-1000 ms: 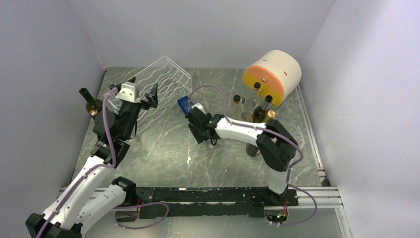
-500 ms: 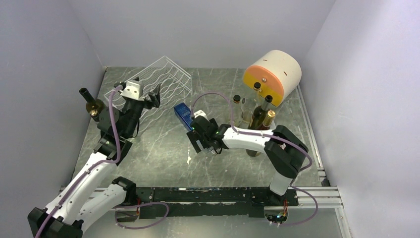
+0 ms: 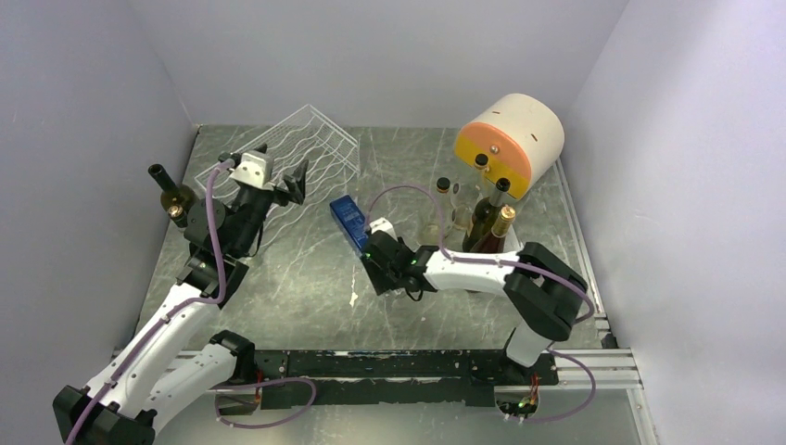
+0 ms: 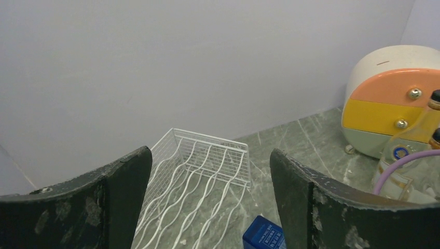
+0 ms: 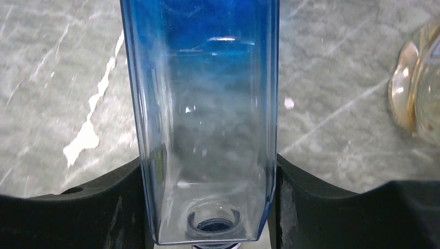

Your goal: Take the wine bottle off the wine rack

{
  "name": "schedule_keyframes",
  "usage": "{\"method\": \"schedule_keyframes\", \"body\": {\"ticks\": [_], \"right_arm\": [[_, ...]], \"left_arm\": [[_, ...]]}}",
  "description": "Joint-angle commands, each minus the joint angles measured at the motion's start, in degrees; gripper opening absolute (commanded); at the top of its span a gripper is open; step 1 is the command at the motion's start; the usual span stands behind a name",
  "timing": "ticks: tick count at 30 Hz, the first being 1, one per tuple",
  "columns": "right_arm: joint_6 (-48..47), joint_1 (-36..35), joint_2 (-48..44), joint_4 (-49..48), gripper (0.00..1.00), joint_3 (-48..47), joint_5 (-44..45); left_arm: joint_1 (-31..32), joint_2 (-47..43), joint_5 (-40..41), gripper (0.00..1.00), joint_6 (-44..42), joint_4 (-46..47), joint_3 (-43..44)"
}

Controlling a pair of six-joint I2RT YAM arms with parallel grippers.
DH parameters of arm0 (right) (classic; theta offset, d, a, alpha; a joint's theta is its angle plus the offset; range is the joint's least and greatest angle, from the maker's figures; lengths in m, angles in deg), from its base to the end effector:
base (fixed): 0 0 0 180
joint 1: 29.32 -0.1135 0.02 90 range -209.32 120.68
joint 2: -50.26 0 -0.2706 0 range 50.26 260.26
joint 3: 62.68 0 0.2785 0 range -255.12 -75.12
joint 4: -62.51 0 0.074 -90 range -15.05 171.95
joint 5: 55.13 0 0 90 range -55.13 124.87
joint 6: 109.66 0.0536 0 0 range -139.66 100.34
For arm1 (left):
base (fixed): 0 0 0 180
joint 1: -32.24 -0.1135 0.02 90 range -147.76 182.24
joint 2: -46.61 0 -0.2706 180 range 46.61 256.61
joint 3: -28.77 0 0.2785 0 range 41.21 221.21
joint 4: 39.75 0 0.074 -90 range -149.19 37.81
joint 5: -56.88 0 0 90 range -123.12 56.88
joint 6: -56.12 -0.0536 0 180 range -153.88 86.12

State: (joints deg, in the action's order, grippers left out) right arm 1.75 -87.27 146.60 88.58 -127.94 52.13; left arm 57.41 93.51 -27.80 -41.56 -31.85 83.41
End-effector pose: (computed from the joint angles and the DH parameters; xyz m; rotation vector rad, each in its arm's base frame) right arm 0.2026 0.2936 0.1335 -0.6798 2.4172 0.1791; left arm 0.2136 -0.0949 0.3829 0.2910 1.2687 -0.2008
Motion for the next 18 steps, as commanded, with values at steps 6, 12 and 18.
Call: {"method": "schedule_keyframes", "body": {"ticks": [6,12,18], "right_arm": [[7.02,-0.67,-16.15,4.33,0.2,2.65,-11.06],[9.42,-0.68,-20.99,8.69,0.09,1.32,-15.27],[9.61,-0.68,-25.08,11.75,0.04,0.11,-17.22]], "left_arm": [[1.38,0.59,-10.87,0.93,0.03,1.79,0.14],[6.32,2.38,-14.56,0.92,-3.76,-2.71,2.25],[15.64,4.52,-8.52,0.85,-0.98,-15.16,7.9]]}}
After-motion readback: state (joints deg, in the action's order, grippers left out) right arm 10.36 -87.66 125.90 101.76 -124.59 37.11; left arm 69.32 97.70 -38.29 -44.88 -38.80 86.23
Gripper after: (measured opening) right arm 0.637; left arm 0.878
